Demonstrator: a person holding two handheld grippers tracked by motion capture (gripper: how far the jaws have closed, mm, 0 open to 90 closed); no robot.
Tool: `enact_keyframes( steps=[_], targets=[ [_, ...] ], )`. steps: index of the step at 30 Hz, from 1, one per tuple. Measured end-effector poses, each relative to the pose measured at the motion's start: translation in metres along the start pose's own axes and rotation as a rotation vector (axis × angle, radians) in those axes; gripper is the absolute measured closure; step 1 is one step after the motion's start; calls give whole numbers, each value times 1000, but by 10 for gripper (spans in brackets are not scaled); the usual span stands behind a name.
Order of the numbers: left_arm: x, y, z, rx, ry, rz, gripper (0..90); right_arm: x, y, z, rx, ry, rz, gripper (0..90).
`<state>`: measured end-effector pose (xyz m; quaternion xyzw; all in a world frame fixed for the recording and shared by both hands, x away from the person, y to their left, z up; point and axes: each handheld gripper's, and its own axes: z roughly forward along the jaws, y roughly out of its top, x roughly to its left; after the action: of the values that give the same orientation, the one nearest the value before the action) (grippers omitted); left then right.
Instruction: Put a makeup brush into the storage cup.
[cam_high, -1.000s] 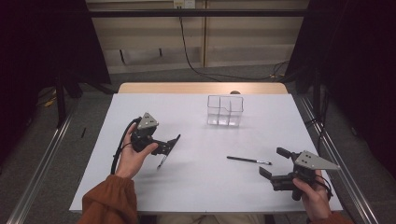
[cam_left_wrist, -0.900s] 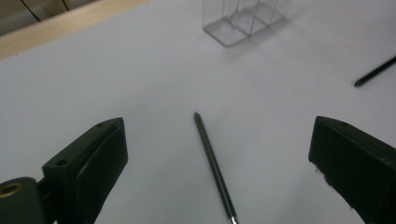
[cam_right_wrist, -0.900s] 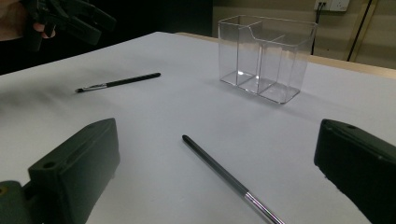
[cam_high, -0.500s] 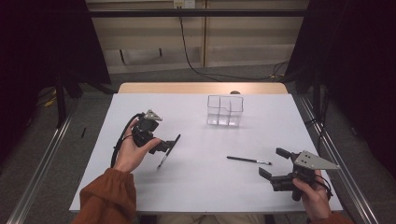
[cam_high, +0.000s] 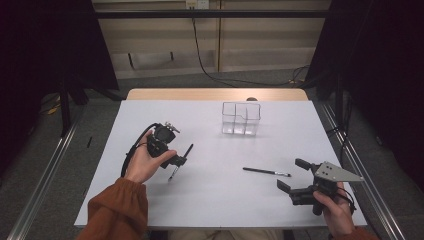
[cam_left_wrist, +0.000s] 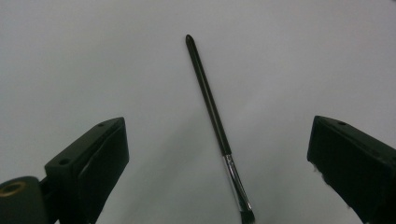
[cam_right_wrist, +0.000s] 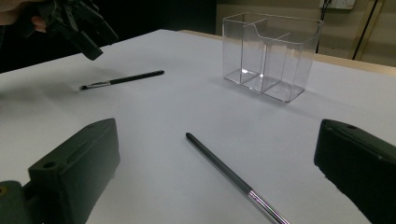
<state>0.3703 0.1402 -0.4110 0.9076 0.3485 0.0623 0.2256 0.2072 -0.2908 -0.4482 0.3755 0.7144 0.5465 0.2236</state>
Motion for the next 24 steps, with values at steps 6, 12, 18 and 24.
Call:
enact_keyframes(
  steps=[6,12,18,24],
  targets=[
    [1,3,5,75,-9,-8,48,0,0,0,3,1,1,0],
    [-2,5,13,159,13,-3,65,0,0,0,2,0,-2,0],
    [-4,7,18,213,-10,-12,129,0,0,0,5,-2,-7,0],
    [-5,6,25,258,-40,-16,247,0,0,0,5,0,-7,0]
  ],
)
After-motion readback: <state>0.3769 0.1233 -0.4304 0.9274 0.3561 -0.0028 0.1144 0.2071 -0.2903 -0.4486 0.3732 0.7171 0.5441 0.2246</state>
